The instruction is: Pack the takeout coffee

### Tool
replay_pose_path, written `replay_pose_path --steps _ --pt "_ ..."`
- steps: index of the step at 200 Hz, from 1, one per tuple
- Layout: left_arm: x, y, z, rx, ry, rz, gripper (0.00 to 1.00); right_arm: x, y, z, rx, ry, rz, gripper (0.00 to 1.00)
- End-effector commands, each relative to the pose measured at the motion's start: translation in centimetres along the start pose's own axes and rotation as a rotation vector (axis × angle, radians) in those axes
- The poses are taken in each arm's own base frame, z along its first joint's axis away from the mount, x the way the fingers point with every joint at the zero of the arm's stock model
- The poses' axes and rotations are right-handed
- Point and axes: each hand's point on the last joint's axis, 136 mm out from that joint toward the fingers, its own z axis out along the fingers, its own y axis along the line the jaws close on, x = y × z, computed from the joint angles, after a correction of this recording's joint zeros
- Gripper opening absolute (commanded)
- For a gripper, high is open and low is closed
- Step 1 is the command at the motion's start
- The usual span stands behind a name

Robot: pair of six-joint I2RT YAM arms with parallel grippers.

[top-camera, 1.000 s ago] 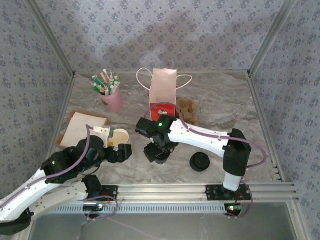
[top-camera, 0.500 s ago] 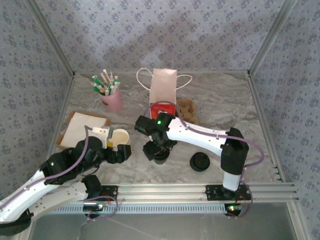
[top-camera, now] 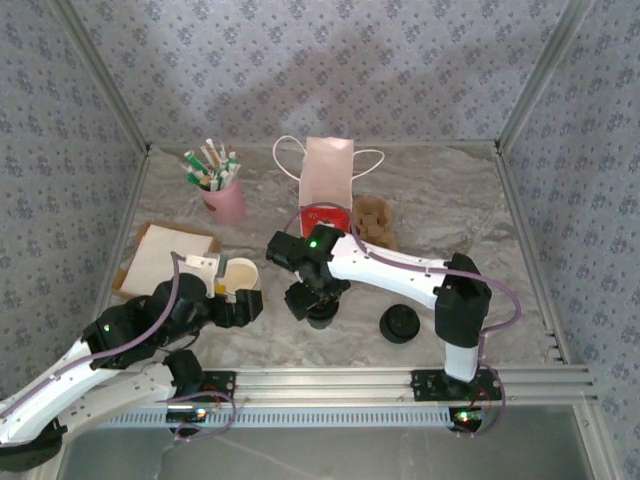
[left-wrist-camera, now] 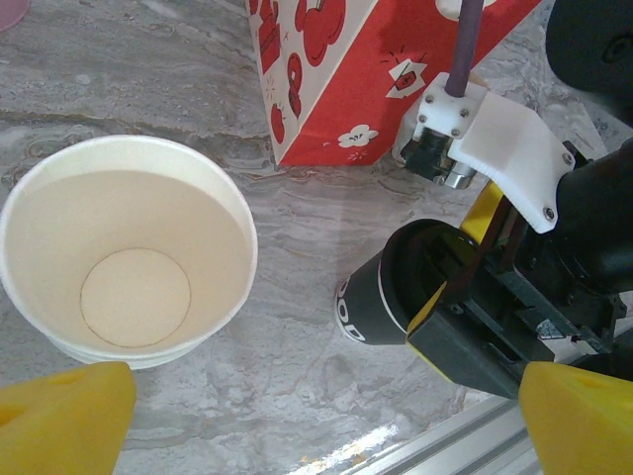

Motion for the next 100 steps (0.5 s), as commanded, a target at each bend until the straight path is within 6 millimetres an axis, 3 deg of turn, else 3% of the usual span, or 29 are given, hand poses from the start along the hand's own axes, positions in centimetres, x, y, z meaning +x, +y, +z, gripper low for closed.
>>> replay_pose_path --steps 1,100 --pt "-0.48 -0.07 -0.03 0.005 -0.028 0.012 0.99 -0.10 -0.48 -0.16 0.025 0.009 -0.005 0.84" --pt "-0.62 -0.09 0.06 0.003 -0.035 0.007 1.00 -0.11 -0.85 -0.76 0.042 -0.009 -0.009 0.74"
